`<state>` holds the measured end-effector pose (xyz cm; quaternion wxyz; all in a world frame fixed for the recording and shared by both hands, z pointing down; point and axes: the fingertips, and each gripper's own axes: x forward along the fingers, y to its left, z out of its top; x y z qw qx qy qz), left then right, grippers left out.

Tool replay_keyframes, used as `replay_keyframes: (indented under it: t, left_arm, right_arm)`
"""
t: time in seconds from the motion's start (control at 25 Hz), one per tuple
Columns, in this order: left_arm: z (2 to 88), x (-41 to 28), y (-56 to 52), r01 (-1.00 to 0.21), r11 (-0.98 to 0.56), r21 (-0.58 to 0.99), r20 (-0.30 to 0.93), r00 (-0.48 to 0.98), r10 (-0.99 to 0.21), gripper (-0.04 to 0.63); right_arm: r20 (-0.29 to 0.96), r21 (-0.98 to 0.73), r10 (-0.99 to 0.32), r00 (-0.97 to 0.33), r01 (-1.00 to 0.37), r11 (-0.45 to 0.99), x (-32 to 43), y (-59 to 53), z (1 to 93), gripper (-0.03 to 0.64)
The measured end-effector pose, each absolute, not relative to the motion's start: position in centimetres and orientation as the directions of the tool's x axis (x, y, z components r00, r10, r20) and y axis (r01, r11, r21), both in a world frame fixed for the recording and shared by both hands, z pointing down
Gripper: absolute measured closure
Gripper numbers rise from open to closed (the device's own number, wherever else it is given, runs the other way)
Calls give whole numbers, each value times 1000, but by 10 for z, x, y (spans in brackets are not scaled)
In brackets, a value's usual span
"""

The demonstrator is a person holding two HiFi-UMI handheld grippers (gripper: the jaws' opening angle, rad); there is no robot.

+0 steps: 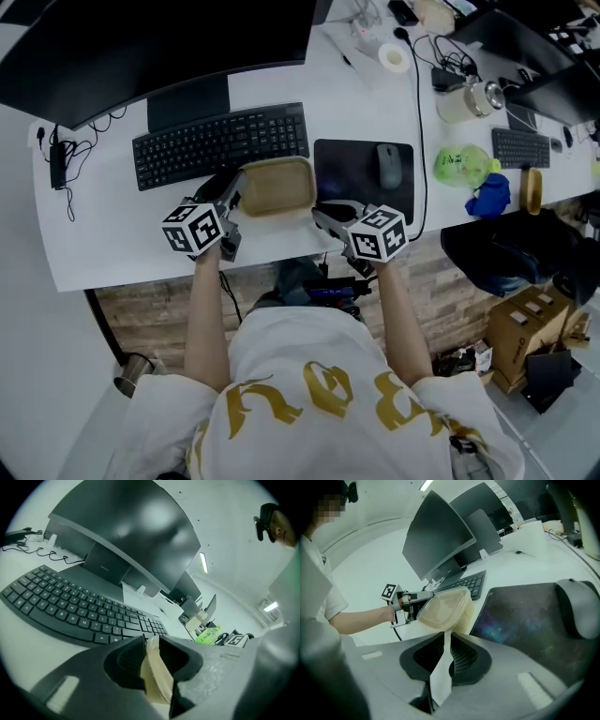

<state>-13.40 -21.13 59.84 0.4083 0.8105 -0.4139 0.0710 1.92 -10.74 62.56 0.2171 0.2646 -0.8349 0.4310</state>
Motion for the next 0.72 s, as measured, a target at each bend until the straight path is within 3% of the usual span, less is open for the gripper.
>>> replay_keyframes:
  t: [0.72]
  left_arm:
    - [587, -131, -207, -741, -349, 573, 451, 641, -621, 502]
  right_arm:
    - [582, -590, -272, -766, -629, 507, 21, -104, 614, 545]
